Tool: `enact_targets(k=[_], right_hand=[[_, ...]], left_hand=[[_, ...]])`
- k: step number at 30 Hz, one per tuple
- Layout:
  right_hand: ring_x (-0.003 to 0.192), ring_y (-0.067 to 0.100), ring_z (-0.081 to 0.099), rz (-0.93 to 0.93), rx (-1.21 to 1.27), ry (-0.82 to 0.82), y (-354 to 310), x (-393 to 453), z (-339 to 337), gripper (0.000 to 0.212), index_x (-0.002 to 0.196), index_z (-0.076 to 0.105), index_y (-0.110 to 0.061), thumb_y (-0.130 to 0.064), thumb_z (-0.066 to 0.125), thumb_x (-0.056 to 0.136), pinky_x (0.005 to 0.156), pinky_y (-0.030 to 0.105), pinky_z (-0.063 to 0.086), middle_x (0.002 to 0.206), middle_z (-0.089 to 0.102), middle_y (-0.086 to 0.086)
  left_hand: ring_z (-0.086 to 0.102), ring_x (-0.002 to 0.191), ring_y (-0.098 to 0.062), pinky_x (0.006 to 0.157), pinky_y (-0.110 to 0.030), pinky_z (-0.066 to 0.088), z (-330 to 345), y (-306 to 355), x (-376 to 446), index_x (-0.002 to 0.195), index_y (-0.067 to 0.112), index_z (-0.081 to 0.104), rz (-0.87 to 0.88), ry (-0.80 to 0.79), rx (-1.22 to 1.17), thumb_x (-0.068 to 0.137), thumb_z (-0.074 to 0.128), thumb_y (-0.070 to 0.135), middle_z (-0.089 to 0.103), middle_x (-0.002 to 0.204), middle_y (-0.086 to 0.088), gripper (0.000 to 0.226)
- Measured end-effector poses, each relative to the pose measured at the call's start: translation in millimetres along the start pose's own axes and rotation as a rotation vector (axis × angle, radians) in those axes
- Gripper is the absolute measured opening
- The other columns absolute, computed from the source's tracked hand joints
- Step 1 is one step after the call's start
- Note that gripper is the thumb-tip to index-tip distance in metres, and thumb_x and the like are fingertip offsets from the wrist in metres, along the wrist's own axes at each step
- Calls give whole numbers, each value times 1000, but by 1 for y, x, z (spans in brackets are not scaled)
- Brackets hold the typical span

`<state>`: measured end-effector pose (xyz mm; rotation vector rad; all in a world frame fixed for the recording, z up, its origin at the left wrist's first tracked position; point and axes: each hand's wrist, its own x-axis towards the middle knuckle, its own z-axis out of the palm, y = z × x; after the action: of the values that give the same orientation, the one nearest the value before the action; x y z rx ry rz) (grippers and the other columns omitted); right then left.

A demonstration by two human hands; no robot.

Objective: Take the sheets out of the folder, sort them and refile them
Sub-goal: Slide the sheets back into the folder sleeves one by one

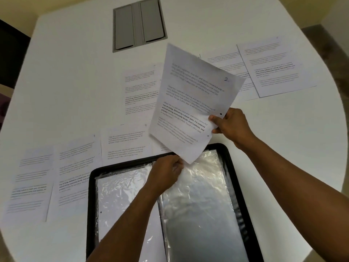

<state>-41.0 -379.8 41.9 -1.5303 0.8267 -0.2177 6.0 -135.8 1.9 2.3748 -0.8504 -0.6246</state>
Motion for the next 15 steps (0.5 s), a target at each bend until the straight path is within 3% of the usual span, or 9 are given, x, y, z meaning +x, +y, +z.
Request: enact_targets(k=[5, 10, 15], right_hand=[[90, 20, 70, 42, 31, -35, -3, 18, -11, 33, 121, 63, -4, -10, 68, 89, 69, 33, 61, 110, 69, 9], [96, 23, 68, 44, 137, -26, -4, 28, -9, 33, 123, 61, -6, -8, 66, 91, 68, 29, 60, 116, 66, 6], [98, 23, 67, 90, 113, -133, -1, 30, -7, 33, 122, 61, -6, -5, 66, 90, 65, 28, 61, 113, 67, 6]], left_hand=[[61, 84, -6, 79, -29, 53, -1, 4, 2, 98, 20, 70, 28, -5, 50, 90, 61, 24, 70, 92, 8, 13], [61, 96, -7, 85, -22, 47, 1, 8, 7, 109, 20, 71, 36, -26, 62, 94, 56, 22, 69, 106, 7, 21], [61, 91, -9, 79, -19, 44, 4, 11, 10, 107, 18, 70, 36, -3, 46, 94, 57, 22, 70, 102, 5, 19]])
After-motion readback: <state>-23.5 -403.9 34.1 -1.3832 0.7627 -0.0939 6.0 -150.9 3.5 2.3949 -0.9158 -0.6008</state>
